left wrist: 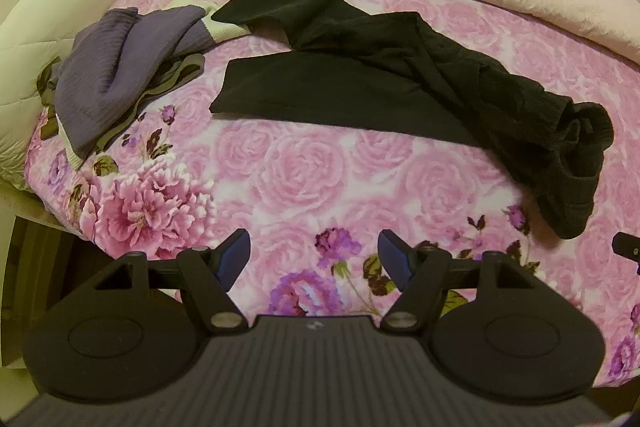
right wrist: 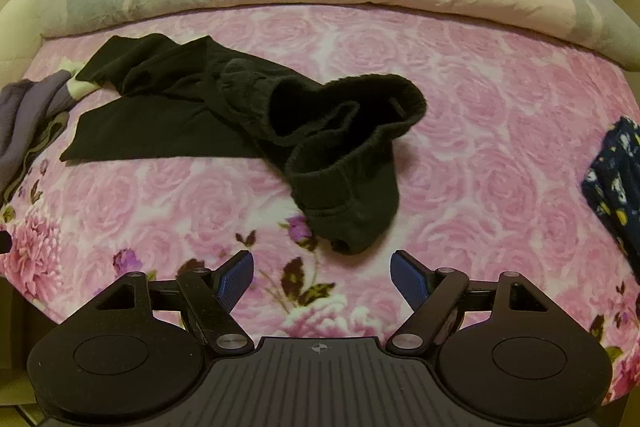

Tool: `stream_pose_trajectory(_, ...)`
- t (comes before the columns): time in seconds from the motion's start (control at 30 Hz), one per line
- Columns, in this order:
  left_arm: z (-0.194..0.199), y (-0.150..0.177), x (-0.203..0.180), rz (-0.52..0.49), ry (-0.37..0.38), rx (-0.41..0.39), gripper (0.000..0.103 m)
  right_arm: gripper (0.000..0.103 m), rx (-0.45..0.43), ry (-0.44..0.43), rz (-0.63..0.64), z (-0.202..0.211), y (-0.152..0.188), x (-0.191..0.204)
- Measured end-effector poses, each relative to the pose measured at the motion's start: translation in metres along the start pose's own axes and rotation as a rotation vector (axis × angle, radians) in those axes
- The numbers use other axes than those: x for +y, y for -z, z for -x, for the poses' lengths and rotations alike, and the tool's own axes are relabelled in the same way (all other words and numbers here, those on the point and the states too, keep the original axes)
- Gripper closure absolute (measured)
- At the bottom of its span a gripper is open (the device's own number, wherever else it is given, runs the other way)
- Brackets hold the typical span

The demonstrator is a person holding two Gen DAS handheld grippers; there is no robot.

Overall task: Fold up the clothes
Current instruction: 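Move both tools over the spread trousers toward the legs and waistband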

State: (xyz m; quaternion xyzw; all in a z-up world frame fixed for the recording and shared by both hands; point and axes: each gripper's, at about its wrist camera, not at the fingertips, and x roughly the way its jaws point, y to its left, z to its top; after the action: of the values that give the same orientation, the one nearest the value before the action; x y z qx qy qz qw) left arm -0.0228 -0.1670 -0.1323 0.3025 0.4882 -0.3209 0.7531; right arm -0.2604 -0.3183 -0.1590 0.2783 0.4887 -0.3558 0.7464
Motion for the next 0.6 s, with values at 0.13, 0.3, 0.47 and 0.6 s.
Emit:
stream_pose_trajectory(0.13, -0.023, -0.01, 0.004, -0.025, 0.015, 0.005, 0.036, 0.024, -0.008, 0.038, -0.015, -0.007, 0.001, 0.003)
stream_pose_trajectory(0.3, -0.051, -0.023, 0.009, -0.057, 0.033, 0.012, 0.036, 0.024, -0.017, 0.093, -0.057, -0.022, 0.009, -0.004)
stream_pose_trajectory(0.47, -0.087, -0.019, 0.011, -0.059, 0.035, 0.036, 0.036, 0.024, -0.051, 0.134, -0.016, -0.057, 0.018, -0.002)
stream_pose_trajectory(0.6, -0.116, -0.014, 0.012, -0.057, 0.036, 0.057, 0.036, 0.024, -0.096, 0.156, 0.055, -0.088, 0.024, 0.004)
